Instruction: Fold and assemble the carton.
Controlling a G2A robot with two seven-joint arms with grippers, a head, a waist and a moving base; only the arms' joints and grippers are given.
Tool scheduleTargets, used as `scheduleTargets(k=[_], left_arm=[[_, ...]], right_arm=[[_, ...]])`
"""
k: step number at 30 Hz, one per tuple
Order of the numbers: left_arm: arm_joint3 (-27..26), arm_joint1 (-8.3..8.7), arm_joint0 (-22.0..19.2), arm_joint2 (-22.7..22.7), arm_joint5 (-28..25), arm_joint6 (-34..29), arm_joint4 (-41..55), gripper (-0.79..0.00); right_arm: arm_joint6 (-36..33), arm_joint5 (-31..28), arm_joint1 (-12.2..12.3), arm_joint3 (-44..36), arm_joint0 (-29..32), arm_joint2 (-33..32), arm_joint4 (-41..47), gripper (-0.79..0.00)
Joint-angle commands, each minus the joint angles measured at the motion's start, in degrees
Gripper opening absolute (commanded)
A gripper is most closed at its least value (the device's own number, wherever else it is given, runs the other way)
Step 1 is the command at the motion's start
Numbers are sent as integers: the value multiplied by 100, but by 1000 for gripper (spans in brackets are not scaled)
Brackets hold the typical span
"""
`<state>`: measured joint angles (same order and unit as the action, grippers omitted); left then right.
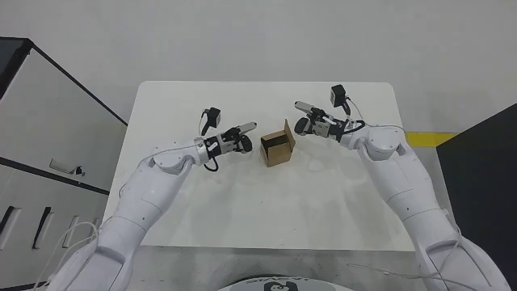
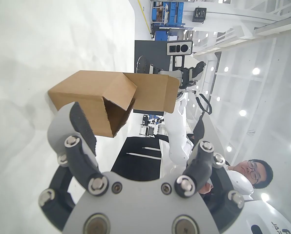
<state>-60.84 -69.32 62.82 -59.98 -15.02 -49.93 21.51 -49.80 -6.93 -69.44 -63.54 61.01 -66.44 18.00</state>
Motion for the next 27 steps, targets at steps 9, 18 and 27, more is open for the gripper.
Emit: scheduleTargets(k=[9,18,27], left_arm=[[54,75,77,-75,411,-95,-320,-785],[-398,108,215,189,892,133,-1304,-785],[-597,94,261,257,1005,291,-1403,-785]], right_arm=[[0,0,0,0,0,0,0,0],[0,0,0,0,0,0,0,0],[0,0,0,0,0,0,0,0]])
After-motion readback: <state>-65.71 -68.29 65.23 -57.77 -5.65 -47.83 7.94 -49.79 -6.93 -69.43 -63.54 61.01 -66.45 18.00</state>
